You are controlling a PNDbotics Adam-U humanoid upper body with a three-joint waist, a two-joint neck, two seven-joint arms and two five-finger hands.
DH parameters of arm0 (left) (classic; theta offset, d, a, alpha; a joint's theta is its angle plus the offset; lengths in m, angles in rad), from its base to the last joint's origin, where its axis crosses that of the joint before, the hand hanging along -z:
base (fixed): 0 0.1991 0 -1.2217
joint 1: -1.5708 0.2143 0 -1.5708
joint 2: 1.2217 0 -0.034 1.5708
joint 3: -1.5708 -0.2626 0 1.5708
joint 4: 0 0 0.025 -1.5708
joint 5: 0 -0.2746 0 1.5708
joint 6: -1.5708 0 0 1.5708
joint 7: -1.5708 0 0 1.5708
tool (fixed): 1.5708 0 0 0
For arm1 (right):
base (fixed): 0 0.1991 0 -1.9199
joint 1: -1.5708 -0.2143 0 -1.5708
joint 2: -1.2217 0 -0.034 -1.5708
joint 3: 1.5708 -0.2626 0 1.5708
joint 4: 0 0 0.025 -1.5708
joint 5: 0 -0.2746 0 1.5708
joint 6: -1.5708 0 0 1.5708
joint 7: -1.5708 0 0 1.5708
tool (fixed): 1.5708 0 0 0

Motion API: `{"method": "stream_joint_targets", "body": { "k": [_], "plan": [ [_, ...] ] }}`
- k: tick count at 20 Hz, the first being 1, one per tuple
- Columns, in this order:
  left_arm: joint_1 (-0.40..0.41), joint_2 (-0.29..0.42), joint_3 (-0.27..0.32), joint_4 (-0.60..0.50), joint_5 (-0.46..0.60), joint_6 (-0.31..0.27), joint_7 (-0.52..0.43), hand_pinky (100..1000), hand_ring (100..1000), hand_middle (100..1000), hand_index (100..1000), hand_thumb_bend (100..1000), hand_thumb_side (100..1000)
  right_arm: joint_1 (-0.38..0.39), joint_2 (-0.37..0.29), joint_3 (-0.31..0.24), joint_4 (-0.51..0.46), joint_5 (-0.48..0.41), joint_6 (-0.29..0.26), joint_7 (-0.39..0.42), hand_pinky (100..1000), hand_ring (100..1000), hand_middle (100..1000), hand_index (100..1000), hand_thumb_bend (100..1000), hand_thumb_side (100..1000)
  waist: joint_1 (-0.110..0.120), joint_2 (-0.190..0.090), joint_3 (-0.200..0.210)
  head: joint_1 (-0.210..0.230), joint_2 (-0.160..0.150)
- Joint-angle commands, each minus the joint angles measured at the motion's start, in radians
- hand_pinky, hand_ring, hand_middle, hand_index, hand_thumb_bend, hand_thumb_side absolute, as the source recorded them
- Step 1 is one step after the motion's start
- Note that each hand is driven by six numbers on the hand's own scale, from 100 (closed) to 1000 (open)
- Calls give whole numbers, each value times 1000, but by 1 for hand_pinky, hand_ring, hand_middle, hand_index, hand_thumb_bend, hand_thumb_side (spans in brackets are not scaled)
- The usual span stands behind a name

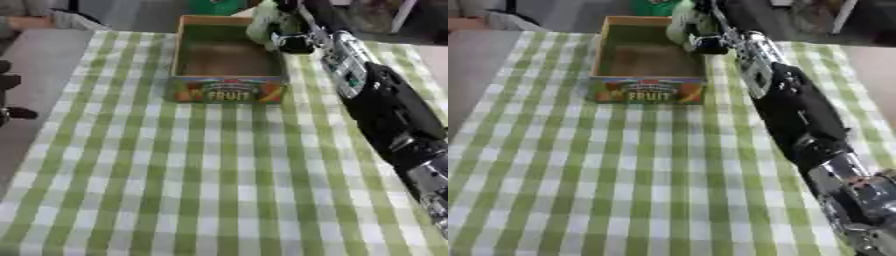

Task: Pick up objects on the table and place them in the box.

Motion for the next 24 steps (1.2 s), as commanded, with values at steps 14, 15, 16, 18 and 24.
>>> {"method": "stream_joint_targets", "body": {
  "k": [14,15,16,18,24],
  "plan": [
    [-26,2,-19,-24,8,2,-27,596,890,850,691,244,469,-40,17,-16,11,71,-21,118,925,984,980,978,100,247,5,-2,23,-74,-25],
    [-25,3,-18,-24,8,2,-27,596,890,850,691,243,469,-38,15,-15,-3,63,-23,113,922,980,977,974,100,235,5,-1,19,-73,-26],
    [-24,5,-18,-23,7,2,-27,596,890,850,690,243,469,-36,11,-13,-17,51,-23,108,914,971,968,961,100,193,5,-1,16,-72,-26],
    [-21,7,-15,-23,5,2,-24,596,890,849,690,244,470,-28,-2,-4,-56,18,-26,96,885,948,933,938,100,139,5,-2,4,-68,-26],
    [-2,12,4,-16,-5,0,-7,596,890,849,689,248,477,38,-89,39,-259,-251,2,30,728,794,768,801,100,103,5,-5,-51,-30,-18]
  ]
}}
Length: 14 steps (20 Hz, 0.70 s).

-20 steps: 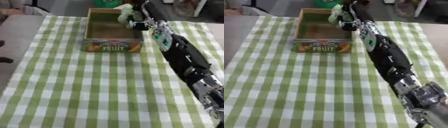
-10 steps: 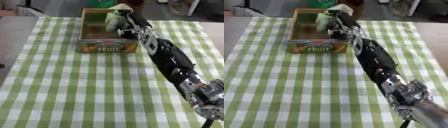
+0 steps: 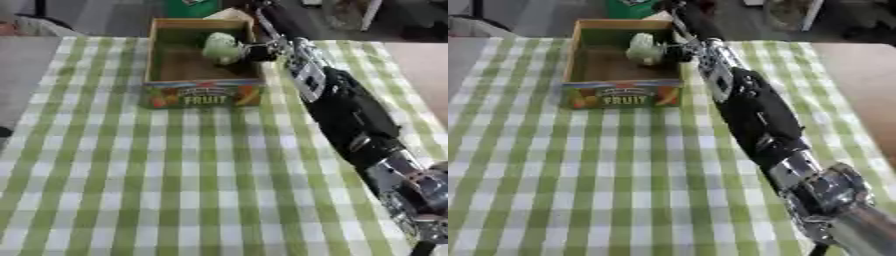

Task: Pick up objects on the table and place them in the box.

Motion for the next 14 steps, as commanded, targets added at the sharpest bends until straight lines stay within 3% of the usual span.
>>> {"method": "stream_joint_targets", "body": {
  "k": [1,4,5,10,14],
  "plan": [
    [0,16,18,-10,-10,-2,12,596,890,849,689,248,476,24,-89,23,-152,-174,19,-40,721,787,753,781,100,112,4,-20,-15,23,-1],
    [5,18,28,-9,-15,-4,22,595,890,849,688,250,475,115,-156,33,-316,-355,48,-73,704,770,720,745,100,189,5,-18,-40,43,4],
    [6,18,31,-9,-16,-4,25,595,890,849,688,251,478,147,-173,32,-365,-407,58,-85,697,763,704,730,100,285,5,-17,-48,49,4],
    [15,16,41,-5,-22,-4,35,595,890,849,687,255,483,300,-213,-3,-546,-602,92,-144,685,749,676,711,100,313,6,-13,-76,70,3],
    [19,14,45,-4,-23,-4,40,595,890,849,687,254,485,394,-212,-38,-639,-667,100,-179,682,742,665,706,100,327,11,-10,-86,82,8]
  ]
}}
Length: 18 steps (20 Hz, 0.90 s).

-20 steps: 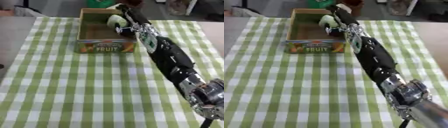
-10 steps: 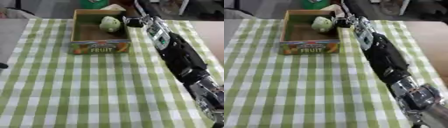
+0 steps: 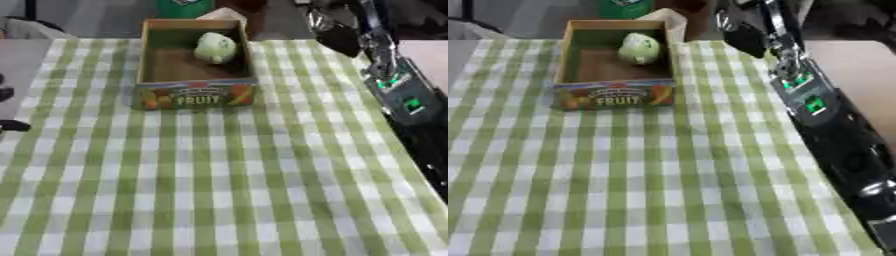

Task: Pick up objects on the table and place them in the box.

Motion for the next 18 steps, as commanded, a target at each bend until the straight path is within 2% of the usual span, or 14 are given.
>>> {"method": "stream_joint_targets", "body": {
  "k": [1,8,18],
  "plan": [
    [-5,14,13,-10,-5,-2,6,595,890,849,687,253,487,26,-34,-35,-85,-49,5,-26,681,738,659,704,100,329,5,-13,-5,11,8],
    [4,8,17,-8,-8,0,8,595,889,849,687,249,491,101,-1,-53,-140,-71,13,-39,672,716,637,696,100,324,11,-11,-18,25,14],
    [11,5,23,-7,-10,0,11,596,890,850,687,241,494,147,26,-56,-165,-86,10,-35,669,705,624,690,100,317,12,-7,-31,30,18]
  ]
}}
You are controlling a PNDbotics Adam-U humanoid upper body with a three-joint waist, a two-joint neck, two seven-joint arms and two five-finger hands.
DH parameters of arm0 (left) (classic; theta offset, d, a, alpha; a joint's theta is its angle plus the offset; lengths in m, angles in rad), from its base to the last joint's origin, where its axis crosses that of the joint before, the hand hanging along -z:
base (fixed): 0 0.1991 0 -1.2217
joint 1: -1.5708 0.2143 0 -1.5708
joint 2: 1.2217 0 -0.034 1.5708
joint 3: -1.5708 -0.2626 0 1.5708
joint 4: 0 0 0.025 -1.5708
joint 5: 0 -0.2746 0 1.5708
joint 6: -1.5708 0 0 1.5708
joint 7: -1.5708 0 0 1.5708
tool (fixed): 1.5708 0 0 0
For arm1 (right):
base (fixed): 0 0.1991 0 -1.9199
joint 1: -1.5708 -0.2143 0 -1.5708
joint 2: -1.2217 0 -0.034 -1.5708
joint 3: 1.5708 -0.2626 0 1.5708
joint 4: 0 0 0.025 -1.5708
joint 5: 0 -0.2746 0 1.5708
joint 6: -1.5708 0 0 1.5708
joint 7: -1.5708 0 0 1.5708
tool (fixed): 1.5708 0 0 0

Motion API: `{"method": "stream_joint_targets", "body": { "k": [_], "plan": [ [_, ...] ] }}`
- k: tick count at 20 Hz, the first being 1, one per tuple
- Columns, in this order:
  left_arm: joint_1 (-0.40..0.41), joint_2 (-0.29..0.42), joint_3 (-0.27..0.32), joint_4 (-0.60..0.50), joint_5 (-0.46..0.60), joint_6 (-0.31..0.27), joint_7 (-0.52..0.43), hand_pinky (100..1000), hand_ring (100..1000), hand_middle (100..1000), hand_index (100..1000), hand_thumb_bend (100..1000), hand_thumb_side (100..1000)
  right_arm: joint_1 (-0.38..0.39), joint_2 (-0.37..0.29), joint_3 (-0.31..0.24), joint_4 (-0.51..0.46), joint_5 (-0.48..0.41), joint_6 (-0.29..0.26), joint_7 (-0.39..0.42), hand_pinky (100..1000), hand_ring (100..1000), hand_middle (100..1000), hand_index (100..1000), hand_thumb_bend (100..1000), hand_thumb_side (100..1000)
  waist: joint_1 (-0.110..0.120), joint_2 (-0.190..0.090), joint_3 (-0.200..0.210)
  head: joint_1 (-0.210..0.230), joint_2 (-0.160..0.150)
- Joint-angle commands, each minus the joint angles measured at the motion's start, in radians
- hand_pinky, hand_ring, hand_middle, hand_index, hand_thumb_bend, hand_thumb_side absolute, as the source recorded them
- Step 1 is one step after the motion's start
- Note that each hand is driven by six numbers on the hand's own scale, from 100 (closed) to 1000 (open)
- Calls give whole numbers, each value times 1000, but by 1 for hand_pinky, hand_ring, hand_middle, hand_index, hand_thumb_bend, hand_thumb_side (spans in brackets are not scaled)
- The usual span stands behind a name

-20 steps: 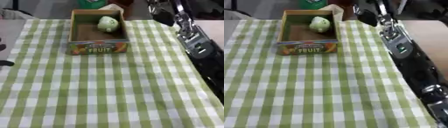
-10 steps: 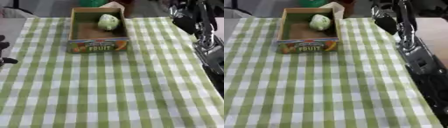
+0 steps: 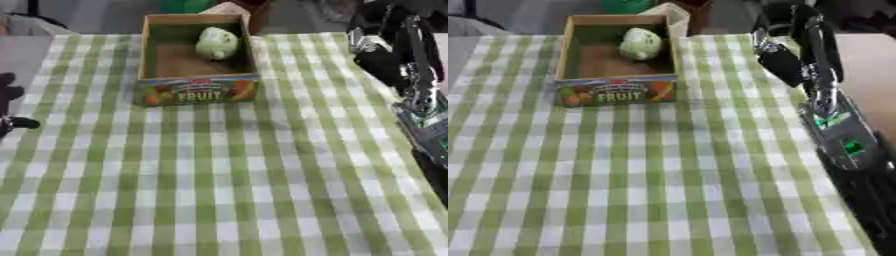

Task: Pick up objects on the table and place them in the box.

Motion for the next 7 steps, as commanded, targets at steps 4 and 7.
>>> {"method": "stream_joint_targets", "body": {
  "k": [4,7],
  "plan": [
    [-4,4,14,-13,-6,0,4,596,890,850,687,241,495,0,-9,-14,-29,-12,-2,1,669,705,623,690,100,315,1,-14,-4,10,13],
    [-4,4,14,-13,-6,0,4,596,890,850,687,241,495,1,-9,-14,-29,-13,-1,1,669,705,623,690,100,315,1,-14,-4,10,13]
  ]
}}
